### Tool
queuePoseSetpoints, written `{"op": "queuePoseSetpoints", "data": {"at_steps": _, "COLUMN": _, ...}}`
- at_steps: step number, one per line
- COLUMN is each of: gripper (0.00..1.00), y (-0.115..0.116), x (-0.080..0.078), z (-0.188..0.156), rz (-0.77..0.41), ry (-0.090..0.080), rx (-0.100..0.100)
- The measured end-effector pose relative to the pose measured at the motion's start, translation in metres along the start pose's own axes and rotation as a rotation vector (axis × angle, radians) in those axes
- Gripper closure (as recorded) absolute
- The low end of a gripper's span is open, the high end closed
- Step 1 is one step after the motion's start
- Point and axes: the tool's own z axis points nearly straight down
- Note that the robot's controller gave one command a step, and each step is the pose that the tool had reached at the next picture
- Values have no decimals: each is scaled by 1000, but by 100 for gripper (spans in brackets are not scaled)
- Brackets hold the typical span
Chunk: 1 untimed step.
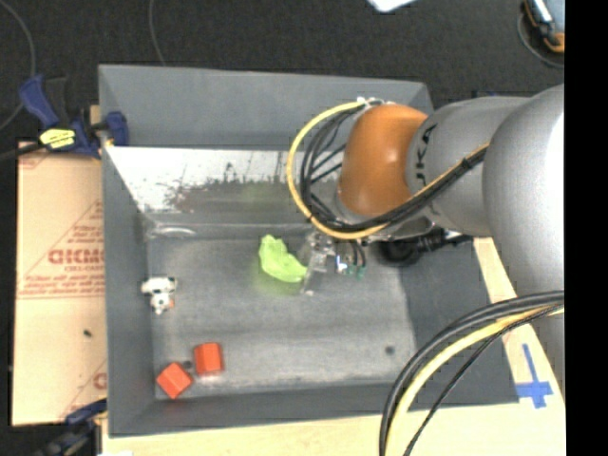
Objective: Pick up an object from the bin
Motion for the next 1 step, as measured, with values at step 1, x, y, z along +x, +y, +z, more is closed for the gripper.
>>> {"op": "queuePoseSetpoints", "data": {"at_steps": 1, "gripper": 0, "y": -12, "x": -33, "z": 28, "rz": 134, "ry": -16, "rx": -2}}
